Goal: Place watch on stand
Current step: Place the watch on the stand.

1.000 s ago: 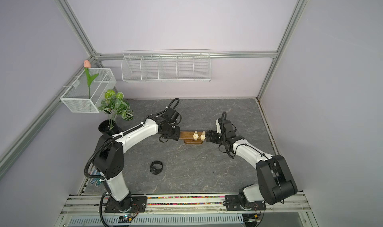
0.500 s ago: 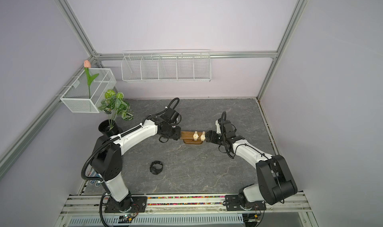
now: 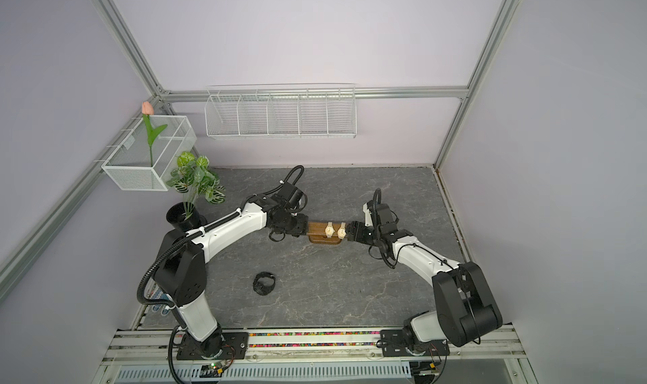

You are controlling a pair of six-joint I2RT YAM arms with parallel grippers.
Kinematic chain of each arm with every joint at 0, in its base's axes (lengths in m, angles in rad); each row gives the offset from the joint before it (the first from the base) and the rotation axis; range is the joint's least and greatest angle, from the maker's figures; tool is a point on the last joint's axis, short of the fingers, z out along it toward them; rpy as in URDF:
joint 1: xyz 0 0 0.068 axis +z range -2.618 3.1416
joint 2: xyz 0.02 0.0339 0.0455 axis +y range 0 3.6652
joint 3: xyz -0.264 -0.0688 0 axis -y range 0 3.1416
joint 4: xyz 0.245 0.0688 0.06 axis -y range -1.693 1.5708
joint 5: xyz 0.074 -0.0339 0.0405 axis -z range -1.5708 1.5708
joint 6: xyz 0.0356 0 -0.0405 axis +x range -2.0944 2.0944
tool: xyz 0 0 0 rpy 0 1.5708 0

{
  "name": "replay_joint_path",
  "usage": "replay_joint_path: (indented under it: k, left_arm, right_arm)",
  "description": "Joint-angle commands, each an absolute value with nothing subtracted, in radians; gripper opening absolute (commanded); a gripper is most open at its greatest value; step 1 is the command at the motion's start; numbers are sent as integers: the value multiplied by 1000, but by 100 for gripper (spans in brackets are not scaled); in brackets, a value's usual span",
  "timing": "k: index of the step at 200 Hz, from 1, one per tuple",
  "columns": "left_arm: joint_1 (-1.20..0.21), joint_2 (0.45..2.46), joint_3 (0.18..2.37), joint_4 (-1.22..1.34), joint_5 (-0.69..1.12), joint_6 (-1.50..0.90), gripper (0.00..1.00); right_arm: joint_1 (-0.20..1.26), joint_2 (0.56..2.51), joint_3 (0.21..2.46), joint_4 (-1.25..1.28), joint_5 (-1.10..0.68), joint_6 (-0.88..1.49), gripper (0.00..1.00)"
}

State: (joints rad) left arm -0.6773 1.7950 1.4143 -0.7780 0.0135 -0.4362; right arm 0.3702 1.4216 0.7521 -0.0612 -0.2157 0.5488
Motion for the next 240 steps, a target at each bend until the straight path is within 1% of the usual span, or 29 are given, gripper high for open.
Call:
replay_joint_path:
  k: [1,24,56,87,156,221,240]
  left_arm:
    - [-693,1798,1411,-759,-5,-437,78]
    - [-693,1800,1408,-756,-14,-443,84]
    - [-692,1805,1408,-747,-13,-441,84]
    - [-692,1802,1403,-712,21,-433,79]
    - [-717,1819,1431,-689,84,-400,74]
    - [-750,1832,1445,-659,139,-397,72]
    - [-754,1830,1439,-635,180,-394,72]
  right_arm:
    - [388,1408,773,-38,-270,540,70]
    - [387,1405,773,-40,-268,540,70]
    - [388,1403,773,-40,-267,537,70]
    - [388,1404,774,-41,-267,535,70]
    - [387,1405,773,-40,-264,535,70]
    - [388,1403,775,-41,-262,532,71]
    - [388,1401,773,-43,-261,532,72]
